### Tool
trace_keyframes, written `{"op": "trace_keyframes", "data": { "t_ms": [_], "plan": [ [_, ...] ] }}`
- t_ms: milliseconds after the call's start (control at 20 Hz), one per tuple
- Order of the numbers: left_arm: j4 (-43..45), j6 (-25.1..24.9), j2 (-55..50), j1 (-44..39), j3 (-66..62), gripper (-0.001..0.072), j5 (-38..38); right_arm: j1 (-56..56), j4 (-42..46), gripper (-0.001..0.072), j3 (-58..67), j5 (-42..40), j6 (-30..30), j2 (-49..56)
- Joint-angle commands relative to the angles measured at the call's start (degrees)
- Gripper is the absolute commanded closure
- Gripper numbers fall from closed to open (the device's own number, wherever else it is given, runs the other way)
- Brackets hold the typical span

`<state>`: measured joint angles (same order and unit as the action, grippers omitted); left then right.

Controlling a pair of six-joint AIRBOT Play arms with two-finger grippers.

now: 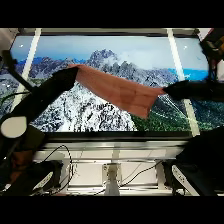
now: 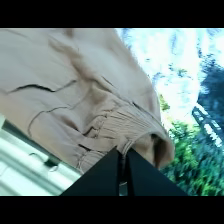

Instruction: Fold the clothes and pants, and hang the long-sleeved shirts on hangers.

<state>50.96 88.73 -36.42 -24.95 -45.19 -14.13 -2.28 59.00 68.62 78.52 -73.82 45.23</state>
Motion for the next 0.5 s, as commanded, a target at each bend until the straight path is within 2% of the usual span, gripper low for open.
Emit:
{"op": "trace_keyframes", "data": {
  "t_ms": [0, 250, 350, 450],
  "plan": [
    [0.00, -2.82, 5.27, -2.99, -0.48, 0.0697, -0.66, 0.02, -2.91, 0.0689, 0.02, 4.94, -5.79, -10.95],
    [-0.02, -2.95, 12.63, -10.21, -0.83, 0.0701, -2.05, 0.02, -11.30, 0.0690, 0.02, 6.10, -15.39, -21.24],
    [0.00, 0.76, 13.66, -11.67, -0.81, 0.0701, -2.27, 0.02, -13.03, 0.0690, 0.00, 5.68, -18.60, -22.75],
    [0.79, 2.08, 11.80, -11.72, -0.79, 0.0702, -3.56, 0.02, -12.20, 0.0690, -0.44, 4.35, -19.37, -22.14]
  ]
}}
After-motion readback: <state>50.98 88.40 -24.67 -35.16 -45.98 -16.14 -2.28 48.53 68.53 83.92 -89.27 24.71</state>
